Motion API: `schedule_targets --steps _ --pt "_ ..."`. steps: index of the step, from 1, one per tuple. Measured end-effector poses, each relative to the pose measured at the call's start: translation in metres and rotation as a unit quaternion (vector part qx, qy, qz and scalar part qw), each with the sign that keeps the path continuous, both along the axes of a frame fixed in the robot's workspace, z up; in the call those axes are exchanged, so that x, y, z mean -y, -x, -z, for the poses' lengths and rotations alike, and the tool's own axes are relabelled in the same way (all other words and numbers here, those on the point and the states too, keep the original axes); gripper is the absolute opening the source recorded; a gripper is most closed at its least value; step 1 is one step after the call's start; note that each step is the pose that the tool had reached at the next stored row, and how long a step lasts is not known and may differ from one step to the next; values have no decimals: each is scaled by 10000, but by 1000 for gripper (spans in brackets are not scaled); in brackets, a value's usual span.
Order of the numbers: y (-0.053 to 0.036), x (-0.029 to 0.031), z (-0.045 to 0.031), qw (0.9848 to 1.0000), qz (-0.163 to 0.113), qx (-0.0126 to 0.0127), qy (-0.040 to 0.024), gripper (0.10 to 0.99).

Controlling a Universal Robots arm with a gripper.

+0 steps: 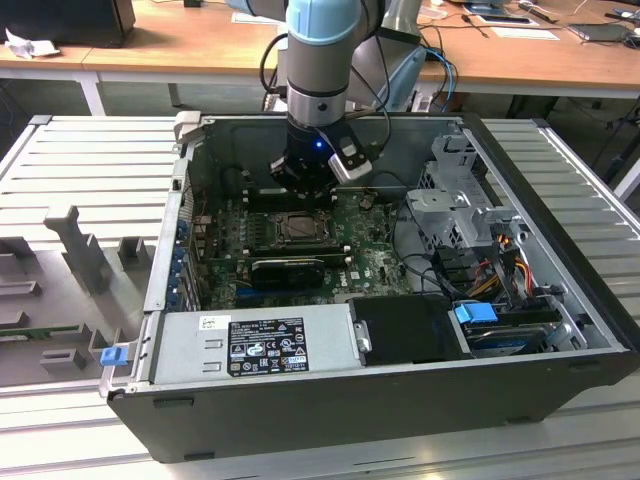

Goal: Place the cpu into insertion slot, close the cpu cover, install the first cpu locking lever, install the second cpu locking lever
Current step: 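Install the first cpu locking lever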

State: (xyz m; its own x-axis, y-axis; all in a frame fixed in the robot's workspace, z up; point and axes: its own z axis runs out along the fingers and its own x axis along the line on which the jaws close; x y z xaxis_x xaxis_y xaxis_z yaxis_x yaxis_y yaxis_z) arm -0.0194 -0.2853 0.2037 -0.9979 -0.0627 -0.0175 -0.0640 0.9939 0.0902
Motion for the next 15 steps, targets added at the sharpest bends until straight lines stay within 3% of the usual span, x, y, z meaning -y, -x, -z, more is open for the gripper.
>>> schedule_targets --steps 7,13,15 --pt "-1 5 0 10000 2 -1 51 106" --pt "-6 7 34 10000 1 -2 55 106" --pt "-6 6 35 10000 1 0 28 106"
